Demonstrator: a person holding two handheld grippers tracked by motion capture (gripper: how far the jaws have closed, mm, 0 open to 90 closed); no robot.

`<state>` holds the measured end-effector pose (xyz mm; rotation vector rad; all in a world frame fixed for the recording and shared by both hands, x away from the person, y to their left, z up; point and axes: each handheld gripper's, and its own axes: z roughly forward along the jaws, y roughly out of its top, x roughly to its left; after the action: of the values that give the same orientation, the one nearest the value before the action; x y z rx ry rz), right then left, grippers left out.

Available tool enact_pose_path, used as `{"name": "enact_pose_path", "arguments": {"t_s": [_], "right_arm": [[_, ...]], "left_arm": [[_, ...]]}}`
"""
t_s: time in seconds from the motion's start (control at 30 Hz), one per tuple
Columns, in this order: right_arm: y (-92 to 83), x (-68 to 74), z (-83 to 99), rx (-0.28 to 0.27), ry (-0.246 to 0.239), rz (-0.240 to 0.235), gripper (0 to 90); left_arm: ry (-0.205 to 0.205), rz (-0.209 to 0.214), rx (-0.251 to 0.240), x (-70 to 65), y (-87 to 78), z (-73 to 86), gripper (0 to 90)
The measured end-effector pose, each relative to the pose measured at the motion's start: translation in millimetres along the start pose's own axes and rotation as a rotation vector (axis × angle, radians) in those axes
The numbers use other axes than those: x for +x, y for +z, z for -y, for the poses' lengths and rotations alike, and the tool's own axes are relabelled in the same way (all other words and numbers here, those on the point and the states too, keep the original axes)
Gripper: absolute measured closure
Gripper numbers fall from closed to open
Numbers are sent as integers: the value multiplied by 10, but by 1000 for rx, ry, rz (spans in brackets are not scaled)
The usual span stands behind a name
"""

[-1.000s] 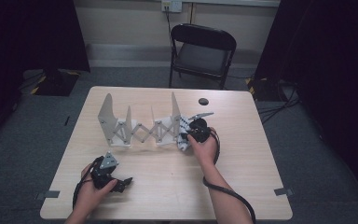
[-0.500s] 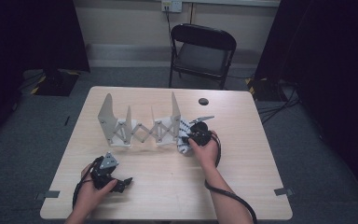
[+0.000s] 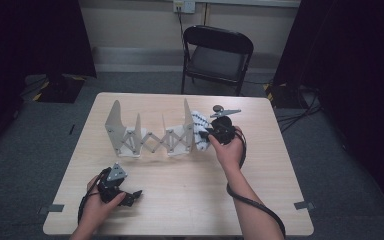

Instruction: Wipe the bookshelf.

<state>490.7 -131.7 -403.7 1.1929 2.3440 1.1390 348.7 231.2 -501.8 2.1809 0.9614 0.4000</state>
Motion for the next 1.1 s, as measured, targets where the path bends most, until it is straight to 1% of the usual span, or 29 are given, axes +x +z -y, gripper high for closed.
{"name": "enact_pose_path", "arguments": {"t_s": [0.17, 0.2, 0.33, 0.43, 0.53, 0.63, 0.9, 1.1], "right_arm": [[-76, 33, -259, -26, -39, 11, 712], [-87, 31, -309, -34, -46, 10, 712], [-115, 33, -482, -65, -47, 12, 710], [-92, 51, -526, -76, -45, 11, 709], [-30, 49, -486, -57, -47, 15, 709], [47, 22, -396, -35, -37, 12, 709], [310, -9, -73, 19, -9, -1, 707], [455, -25, 201, 51, 13, -16, 703]], "left_arm": [[-1, 3, -1, 1, 1, -1, 1], [-8, 3, -6, -3, 6, -1, 0], [-7, 6, -6, 0, 11, -4, 0], [-6, 5, -6, 0, 10, -4, 0], [-8, 6, -6, -1, 11, -4, 0], [-4, 7, -3, 2, 8, -4, 0], [-1, 9, -2, 4, 10, -6, 0], [-1, 9, -2, 6, 11, -7, 0]]}}
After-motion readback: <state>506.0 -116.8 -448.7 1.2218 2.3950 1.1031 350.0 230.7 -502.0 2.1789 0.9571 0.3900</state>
